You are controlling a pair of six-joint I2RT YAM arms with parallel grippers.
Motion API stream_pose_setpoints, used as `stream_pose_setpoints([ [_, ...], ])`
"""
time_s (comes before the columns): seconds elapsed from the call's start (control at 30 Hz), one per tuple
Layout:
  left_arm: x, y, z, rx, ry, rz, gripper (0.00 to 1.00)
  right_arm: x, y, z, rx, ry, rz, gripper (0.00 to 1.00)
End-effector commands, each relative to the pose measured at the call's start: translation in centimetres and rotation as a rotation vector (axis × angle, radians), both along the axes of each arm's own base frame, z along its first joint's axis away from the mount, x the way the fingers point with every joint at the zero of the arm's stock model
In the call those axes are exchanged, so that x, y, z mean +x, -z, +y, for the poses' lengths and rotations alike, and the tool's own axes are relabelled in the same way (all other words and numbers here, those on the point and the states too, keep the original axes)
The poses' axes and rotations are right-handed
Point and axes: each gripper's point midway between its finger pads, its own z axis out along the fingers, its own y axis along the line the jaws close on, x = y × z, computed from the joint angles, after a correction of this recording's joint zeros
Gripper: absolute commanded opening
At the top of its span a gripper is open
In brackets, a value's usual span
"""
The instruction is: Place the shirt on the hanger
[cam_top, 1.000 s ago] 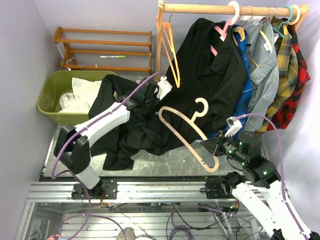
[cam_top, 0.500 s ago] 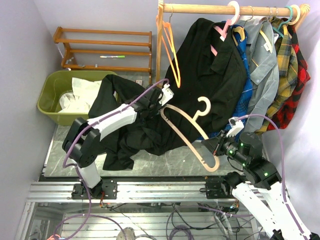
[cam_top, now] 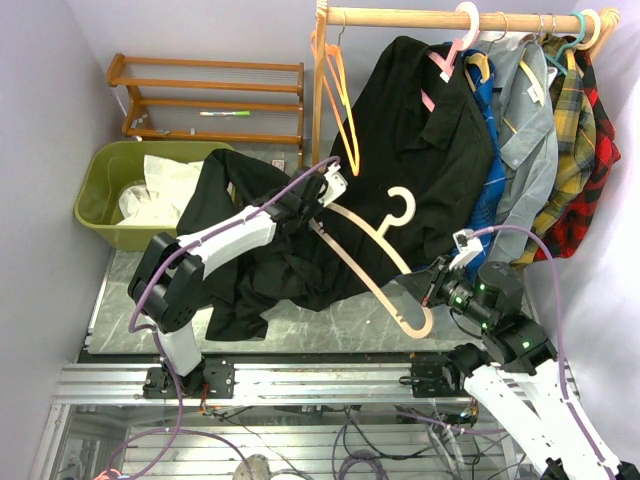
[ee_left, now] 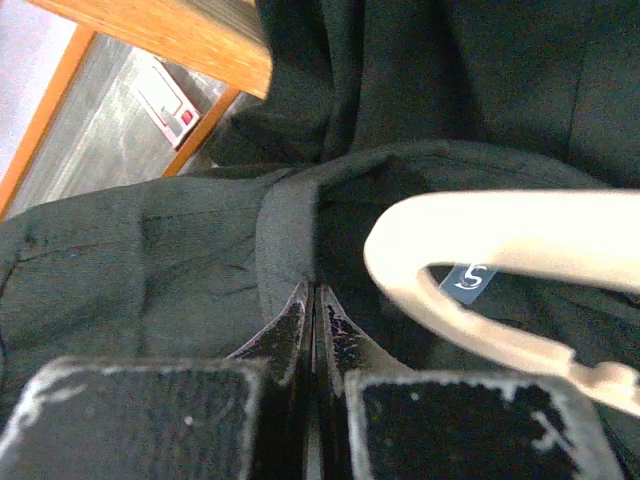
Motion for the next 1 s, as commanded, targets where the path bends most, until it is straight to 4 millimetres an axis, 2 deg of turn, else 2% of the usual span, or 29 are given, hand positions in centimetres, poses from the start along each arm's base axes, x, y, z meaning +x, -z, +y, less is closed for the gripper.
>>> stream_pose_setpoints([
  [0.0, 0.8, -5.8, -0.8, -0.058, 0.004, -0.087, 0.07, 0.8, -1.9, 1.8, 0.097, -0.063, -0.085, 0.00],
  [0.2, 0.2, -8.4, -0.9, -0.084, 0.017, -0.072, 0.07, 1.5, -0.7, 2.7, 0.107, -0.085, -0.064, 0.00],
  [0.33, -0.5, -9.6, -1.2, -0.104, 0.038, -0.050, 0.07, 1.7, -1.1, 2.6, 0.122, -0.076, -0.103, 0.00],
  [0.47, -1.3, -9.8, -1.5, -0.120, 0.065, -0.014, 0.07, 2.5, -2.2, 3.3, 0.174, -0.089, -0.162, 0.00],
  [0.57, -1.6, -10.4, -1.9, -0.142, 0.083, -0.006, 0.07, 3.3, -2.1, 3.8, 0.191, -0.093, -0.181, 0.00],
  [0.8, -2.1, -15.1, -3.1, -0.210, 0.111, -0.031, 0.08, 3.9, -1.9, 5.4, 0.230, -0.163, -0.219, 0.00],
  [0.97, -2.9, -15.6, -3.3, -0.216, 0.122, -0.014, 0.08, 4.3, -1.6, 5.6, 0.270, -0.155, -0.252, 0.00],
])
